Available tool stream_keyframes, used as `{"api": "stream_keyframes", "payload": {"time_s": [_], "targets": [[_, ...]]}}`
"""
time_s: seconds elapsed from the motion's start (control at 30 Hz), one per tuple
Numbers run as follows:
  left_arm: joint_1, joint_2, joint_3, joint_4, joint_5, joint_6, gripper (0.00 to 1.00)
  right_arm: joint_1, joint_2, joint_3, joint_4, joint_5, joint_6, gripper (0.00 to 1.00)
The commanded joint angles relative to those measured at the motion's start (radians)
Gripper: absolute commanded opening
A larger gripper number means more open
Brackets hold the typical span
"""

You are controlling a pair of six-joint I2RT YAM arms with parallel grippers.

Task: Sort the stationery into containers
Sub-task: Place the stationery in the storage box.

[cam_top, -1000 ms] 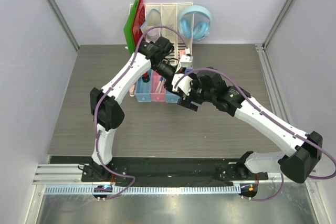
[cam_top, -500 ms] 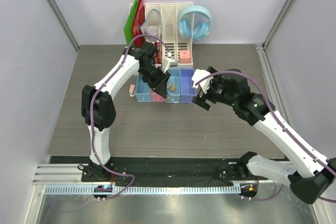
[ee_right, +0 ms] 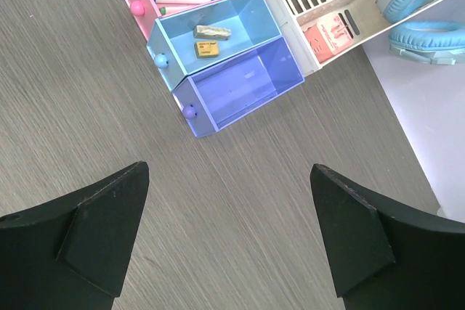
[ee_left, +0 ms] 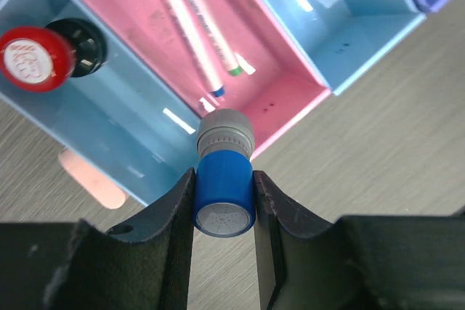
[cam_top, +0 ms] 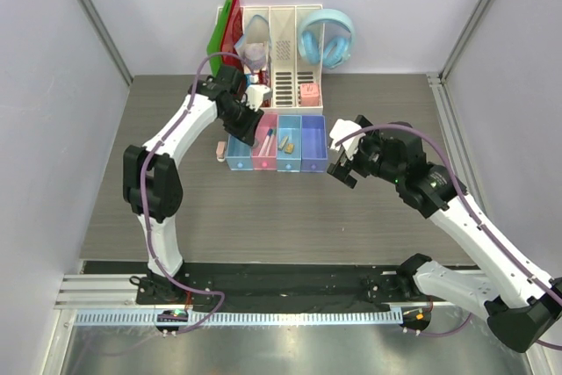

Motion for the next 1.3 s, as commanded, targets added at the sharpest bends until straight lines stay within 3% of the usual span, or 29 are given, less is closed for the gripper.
{"api": "stream_keyframes", "payload": {"time_s": [0.0, 0.37, 0.87, 1.13, 1.27], "targets": [[-0.004, -0.027, -0.026, 0.082, -0.139, -0.033, 0.00, -0.006, -0.032, -0.007, 0.056, -0.011, 0.014, 0.98], [-0.002, -0.017, -0.075, 0.150, -0.263, -0.036, 0.00, -0.012, -0.035, -0.024, 0.069, -0.016, 0.018, 0.98], [-0.002, 0.097, -0.087, 0.176, -0.263, -0.020, 0.00, -0.016, -0.030, -0.017, 0.073, -0.020, 0.023, 0.98], [-0.002, 0.108, -0.072, 0.158, -0.259, -0.016, 0.29, -0.018, -0.028, -0.020, 0.075, -0.022, 0.023, 0.98], [-0.002, 0.098, -0.066, 0.145, -0.248, -0.019, 0.38, -0.018, -0.025, -0.018, 0.075, -0.022, 0.023, 0.98]]}}
